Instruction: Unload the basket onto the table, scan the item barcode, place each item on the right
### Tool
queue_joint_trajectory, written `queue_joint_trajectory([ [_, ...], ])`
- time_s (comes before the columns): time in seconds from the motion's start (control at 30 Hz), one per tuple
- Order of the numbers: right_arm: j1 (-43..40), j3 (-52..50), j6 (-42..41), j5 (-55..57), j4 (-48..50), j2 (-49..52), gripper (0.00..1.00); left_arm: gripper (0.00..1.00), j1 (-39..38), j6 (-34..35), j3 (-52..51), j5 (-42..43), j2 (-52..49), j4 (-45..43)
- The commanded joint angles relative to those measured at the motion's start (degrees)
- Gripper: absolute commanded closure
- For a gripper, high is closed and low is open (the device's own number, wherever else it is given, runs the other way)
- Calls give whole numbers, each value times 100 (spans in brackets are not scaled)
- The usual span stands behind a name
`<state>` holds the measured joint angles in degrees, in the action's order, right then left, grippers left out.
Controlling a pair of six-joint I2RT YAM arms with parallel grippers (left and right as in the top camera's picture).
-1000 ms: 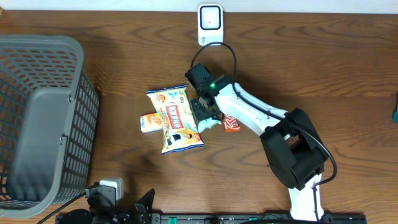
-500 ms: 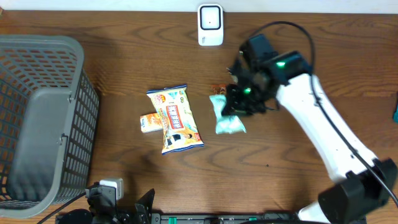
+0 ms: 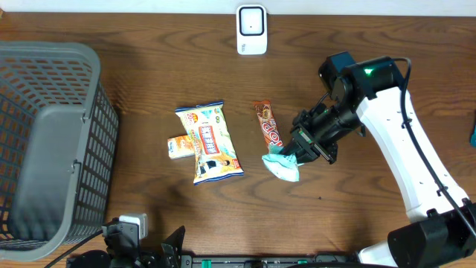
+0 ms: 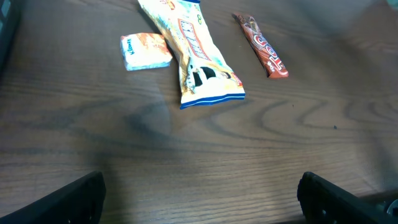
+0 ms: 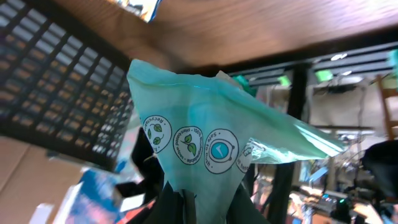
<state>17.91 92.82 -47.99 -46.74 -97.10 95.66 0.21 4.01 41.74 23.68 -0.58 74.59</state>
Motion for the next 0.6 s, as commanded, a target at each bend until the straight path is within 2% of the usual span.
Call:
queue_joint_trajectory([
  [0.0,-35,7,-168,-378,4,-39,96,2,-24,-98,26,7,42,0],
  [0.23,-35,7,-170,210,107,-39,99,2,-24,-96,26,7,42,0],
  [0.57,-35,7,-173,498,498,-39,98,2,-24,-96,26,7,42,0],
])
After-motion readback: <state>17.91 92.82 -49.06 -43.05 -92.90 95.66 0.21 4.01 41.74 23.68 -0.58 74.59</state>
